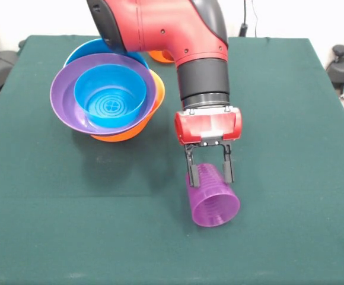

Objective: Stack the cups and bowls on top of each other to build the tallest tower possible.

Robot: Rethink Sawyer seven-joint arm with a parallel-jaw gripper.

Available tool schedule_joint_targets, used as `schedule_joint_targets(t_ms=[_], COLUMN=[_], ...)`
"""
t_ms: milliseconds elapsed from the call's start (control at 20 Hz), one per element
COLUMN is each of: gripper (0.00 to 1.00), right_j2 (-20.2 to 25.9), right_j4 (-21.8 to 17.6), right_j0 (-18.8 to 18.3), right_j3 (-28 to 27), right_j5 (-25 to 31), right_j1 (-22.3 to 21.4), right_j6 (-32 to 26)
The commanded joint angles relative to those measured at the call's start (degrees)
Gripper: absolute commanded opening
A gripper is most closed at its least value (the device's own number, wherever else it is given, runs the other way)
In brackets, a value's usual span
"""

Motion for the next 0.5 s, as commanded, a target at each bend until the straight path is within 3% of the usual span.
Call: schedule_joint_targets(t_ms=[50, 250, 500], gripper=[1.0, 1.0, 1.0], right_j2=[4.0, 4.8, 9.8], right_j4=[-0.9, 0.3, 4.4], right_j0=[-1.5, -2.0, -5.5], right_j3=[-0.8, -0.2, 1.7], right_j5=[23.7, 28.6, 42.8], right_j1=[2.3, 2.0, -1.6], right_j6=[1.8, 1.3, -1.0])
